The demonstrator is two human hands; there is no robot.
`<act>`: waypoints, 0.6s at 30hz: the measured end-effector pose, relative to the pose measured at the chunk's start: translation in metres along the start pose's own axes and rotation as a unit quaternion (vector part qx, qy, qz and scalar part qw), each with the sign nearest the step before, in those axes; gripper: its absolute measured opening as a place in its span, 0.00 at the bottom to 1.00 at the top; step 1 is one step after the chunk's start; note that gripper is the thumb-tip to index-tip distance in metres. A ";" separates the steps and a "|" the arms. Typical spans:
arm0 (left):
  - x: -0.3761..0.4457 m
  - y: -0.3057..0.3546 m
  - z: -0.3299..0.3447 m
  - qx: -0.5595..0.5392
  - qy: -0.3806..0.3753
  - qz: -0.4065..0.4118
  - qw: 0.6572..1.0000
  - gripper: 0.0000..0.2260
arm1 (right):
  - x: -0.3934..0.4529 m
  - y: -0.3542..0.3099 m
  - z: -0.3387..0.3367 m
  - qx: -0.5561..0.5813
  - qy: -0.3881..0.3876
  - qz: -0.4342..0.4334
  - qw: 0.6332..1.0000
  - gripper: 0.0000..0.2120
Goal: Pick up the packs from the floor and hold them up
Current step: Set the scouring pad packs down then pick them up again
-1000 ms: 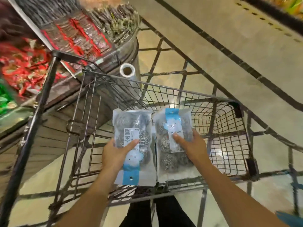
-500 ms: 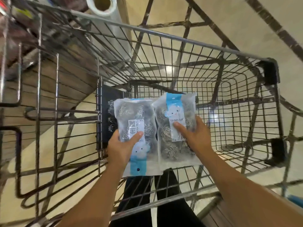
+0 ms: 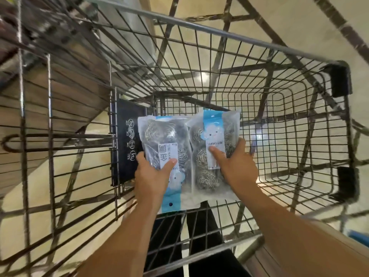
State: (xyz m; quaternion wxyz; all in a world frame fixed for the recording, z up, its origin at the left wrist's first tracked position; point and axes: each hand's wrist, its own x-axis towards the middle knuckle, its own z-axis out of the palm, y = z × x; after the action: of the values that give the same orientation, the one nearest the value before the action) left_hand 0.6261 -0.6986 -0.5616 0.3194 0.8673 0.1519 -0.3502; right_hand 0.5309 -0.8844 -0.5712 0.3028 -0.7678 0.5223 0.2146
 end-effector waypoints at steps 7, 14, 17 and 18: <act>-0.028 0.017 -0.033 0.343 0.051 0.181 0.920 0.31 | -0.023 -0.004 -0.035 -0.102 0.010 -0.005 0.995 0.49; -0.059 0.073 -0.122 0.429 0.152 0.326 0.829 0.22 | -0.070 -0.081 -0.098 -0.212 0.073 -0.277 0.934 0.32; -0.086 0.099 -0.160 0.417 0.194 0.332 0.824 0.20 | -0.101 -0.126 -0.130 -0.230 0.091 -0.376 0.893 0.30; -0.096 0.107 -0.171 0.408 0.212 0.332 0.824 0.20 | -0.112 -0.140 -0.140 -0.234 0.103 -0.405 0.878 0.29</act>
State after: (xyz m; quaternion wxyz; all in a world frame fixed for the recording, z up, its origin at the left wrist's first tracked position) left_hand 0.6978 -0.6695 -0.3519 -0.0063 0.9694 -0.2376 -0.0608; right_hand 0.6229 -0.8676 -0.3636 0.1193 -0.9785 0.1283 0.1086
